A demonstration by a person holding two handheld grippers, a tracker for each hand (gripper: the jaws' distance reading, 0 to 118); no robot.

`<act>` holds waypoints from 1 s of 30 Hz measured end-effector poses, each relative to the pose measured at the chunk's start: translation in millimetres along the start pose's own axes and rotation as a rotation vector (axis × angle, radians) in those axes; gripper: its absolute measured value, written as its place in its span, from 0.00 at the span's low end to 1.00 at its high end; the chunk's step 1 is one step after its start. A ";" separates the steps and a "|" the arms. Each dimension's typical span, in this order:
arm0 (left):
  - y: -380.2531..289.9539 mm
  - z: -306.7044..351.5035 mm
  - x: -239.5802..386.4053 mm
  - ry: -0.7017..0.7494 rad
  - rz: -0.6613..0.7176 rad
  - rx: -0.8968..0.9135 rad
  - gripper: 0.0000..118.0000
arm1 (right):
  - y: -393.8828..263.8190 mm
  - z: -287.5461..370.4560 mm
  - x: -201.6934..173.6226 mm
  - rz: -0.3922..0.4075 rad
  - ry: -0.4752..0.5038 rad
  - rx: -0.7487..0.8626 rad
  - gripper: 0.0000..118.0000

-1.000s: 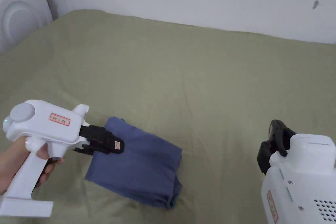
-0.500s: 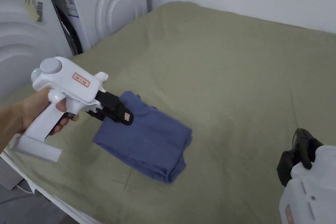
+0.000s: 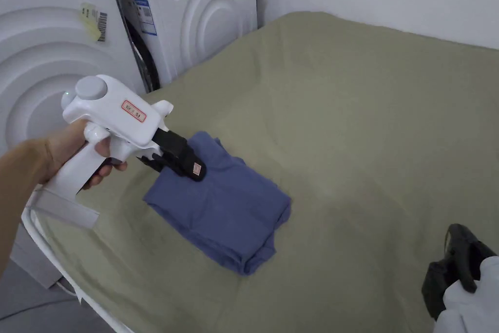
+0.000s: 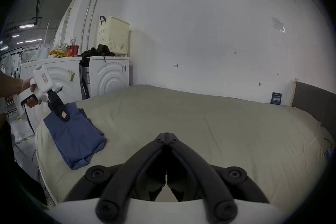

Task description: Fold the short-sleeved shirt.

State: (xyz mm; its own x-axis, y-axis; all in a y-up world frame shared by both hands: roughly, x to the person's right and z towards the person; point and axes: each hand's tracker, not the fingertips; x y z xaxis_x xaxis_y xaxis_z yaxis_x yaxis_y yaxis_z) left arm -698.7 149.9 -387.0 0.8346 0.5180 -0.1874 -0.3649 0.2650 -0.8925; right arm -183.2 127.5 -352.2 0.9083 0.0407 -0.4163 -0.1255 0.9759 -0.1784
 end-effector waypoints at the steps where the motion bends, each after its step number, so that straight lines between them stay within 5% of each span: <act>1: 0.8 -1.4 2.5 0.022 -0.013 -0.005 0.42 | -0.3 -0.4 0.0 0.002 -0.002 -0.005 0.00; 2: 0.3 -2.0 5.4 0.054 -0.030 -0.010 0.81 | -0.6 0.2 0.2 0.000 0.003 -0.004 0.00; 3: -4.7 -0.3 19.1 0.083 -0.039 0.007 1.00 | -0.1 -0.1 0.7 0.000 0.003 -0.006 0.00; 5: -8.8 2.2 33.6 0.126 -0.045 0.045 0.92 | 2.2 1.6 5.2 -0.006 0.003 -0.009 0.00; 9: -19.0 28.3 44.2 0.119 -0.044 0.191 0.91 | 9.3 10.1 17.7 -0.036 0.013 -0.009 0.00; 13: -26.4 37.2 82.4 0.015 -0.101 0.275 0.76 | 24.9 33.0 43.4 -0.062 0.011 0.011 0.00; 15: -45.7 31.1 135.3 -0.001 -0.118 0.316 0.10 | 34.1 48.3 62.7 -0.068 0.007 0.021 0.00; 16: -58.1 21.3 172.3 0.024 -0.154 0.335 0.00 | 38.7 57.1 75.3 -0.075 0.005 0.028 0.00; 21: -78.1 -8.7 247.2 -0.080 -0.247 0.415 0.00 | 55.1 100.0 147.0 -0.087 -0.047 0.048 0.00; 24: -130.9 -49.8 345.9 -0.097 -0.260 0.538 0.00 | 65.4 125.6 195.6 -0.094 -0.099 0.053 0.00; 30: -195.1 -109.3 487.6 0.043 -0.356 0.781 0.00 | 86.5 176.0 280.1 -0.028 -0.208 0.062 0.00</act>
State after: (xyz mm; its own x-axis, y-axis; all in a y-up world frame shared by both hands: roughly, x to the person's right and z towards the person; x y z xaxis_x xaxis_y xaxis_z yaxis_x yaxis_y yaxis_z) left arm -175.4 261.8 -349.0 0.9624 0.2707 0.0204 -0.2448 0.8978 -0.3662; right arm 130.6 261.1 -327.3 0.9748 0.0501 -0.2174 -0.0797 0.9884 -0.1293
